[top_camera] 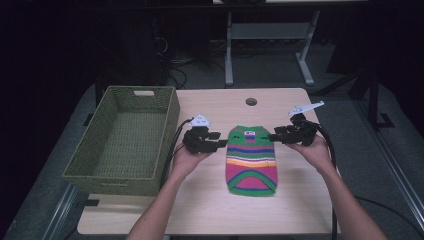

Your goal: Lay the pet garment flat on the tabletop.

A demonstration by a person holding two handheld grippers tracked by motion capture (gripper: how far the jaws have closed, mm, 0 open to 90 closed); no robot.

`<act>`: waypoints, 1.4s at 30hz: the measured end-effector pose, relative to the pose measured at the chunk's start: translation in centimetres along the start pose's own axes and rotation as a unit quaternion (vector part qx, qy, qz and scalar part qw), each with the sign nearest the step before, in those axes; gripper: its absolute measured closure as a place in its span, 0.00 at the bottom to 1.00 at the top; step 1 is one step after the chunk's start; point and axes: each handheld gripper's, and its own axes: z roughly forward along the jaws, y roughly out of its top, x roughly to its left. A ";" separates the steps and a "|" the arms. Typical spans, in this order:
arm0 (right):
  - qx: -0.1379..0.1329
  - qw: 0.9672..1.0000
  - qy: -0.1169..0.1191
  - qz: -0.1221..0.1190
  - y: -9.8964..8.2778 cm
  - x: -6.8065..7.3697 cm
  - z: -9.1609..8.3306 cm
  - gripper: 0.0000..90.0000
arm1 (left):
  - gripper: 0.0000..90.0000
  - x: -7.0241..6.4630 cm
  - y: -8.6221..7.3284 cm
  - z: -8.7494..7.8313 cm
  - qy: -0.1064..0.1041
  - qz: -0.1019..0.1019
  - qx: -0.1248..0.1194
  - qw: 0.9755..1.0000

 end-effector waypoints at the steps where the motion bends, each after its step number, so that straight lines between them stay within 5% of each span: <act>1: 0.000 1.000 0.000 0.000 0.0 0.0 0.0 0.52 | 0.58 -0.1 -0.1 0.0 0.000 0.000 0.000 1.000; 11: -0.010 1.000 0.019 0.019 -1.6 -0.6 -0.3 0.48 | 0.53 -0.3 -0.8 0.0 0.001 -0.011 0.005 1.000; 19: -0.014 0.999 0.021 0.024 -3.0 -0.8 -0.8 0.44 | 0.37 -0.8 -1.5 0.1 0.010 -0.005 0.007 1.000; 42: -0.014 0.999 0.030 0.033 -5.9 -0.6 -2.4 0.37 | 0.26 -1.9 -3.5 -0.5 0.004 -0.019 0.016 1.000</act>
